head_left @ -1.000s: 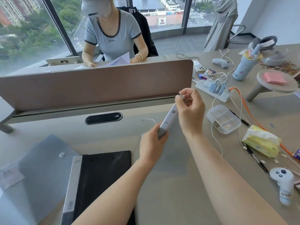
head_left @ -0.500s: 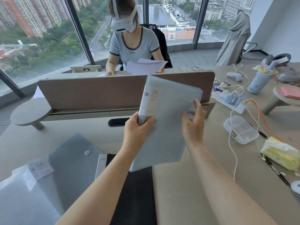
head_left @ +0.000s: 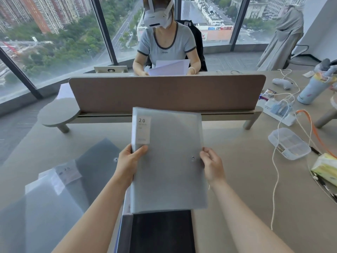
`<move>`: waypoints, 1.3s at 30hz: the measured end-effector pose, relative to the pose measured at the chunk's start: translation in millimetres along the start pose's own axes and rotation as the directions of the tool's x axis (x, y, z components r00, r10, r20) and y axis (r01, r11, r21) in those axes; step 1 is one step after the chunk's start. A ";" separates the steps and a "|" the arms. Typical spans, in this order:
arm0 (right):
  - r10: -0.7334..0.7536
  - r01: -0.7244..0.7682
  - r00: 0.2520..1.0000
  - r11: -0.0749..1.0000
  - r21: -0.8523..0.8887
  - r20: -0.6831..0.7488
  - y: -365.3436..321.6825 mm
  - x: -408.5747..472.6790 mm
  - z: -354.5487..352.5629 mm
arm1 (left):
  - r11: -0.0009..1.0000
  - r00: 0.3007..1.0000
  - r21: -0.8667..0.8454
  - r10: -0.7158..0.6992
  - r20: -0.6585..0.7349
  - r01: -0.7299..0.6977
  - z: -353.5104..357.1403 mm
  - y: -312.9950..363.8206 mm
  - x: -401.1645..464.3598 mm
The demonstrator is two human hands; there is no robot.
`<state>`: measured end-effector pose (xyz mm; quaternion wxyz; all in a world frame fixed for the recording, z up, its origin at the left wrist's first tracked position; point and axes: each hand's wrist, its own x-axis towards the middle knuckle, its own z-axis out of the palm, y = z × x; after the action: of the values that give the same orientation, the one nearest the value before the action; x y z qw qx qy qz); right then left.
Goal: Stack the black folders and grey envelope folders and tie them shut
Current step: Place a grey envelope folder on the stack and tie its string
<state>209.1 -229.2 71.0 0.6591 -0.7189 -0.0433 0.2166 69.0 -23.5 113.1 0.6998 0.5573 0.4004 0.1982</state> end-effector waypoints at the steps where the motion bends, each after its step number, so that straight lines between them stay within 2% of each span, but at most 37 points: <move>1: 0.025 -0.025 1.000 1.000 -0.017 0.018 8.1 -3.7 2.7 | 1.000 1.000 0.005 -0.027 -0.012 0.027 -6.3 -9.0 0.5; 8: 0.200 -0.185 0.979 0.946 -0.265 0.029 69.8 -21.4 8.5 | 0.974 0.980 0.120 -0.185 -0.076 0.193 -38.6 -73.7 0.2; 14: 0.294 -0.248 0.954 0.886 -0.392 0.060 100.3 -45.1 14.7 | 0.928 0.970 0.287 -0.205 -0.134 0.236 -52.4 -106.6 -13.0; 25: 0.383 -0.299 0.923 0.768 -0.566 0.032 123.2 -59.3 20.2 | 0.746 0.977 0.645 -0.039 -0.209 0.168 -56.2 -119.3 -22.2; 29: 0.389 -0.298 0.921 0.742 -0.601 0.025 121.9 -59.4 21.8 | 0.682 0.965 0.698 -0.045 -0.259 0.219 -53.4 -121.5 -24.7; 35: 0.379 -0.272 0.925 0.691 -0.670 0.016 119.6 -60.4 24.1 | 0.665 0.970 0.724 0.002 -0.244 0.181 -55.1 -129.7 -23.7; 39: 0.363 -0.248 0.932 0.649 -0.719 0.006 121.8 -58.6 24.1 | 0.492 0.972 0.867 0.155 -0.176 0.079 -47.5 -129.9 -26.6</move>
<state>120.1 -242.7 -32.7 0.2808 -0.8944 -0.0502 0.3446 -6.0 -52.2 -2.6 0.2675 0.8153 0.5112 0.0482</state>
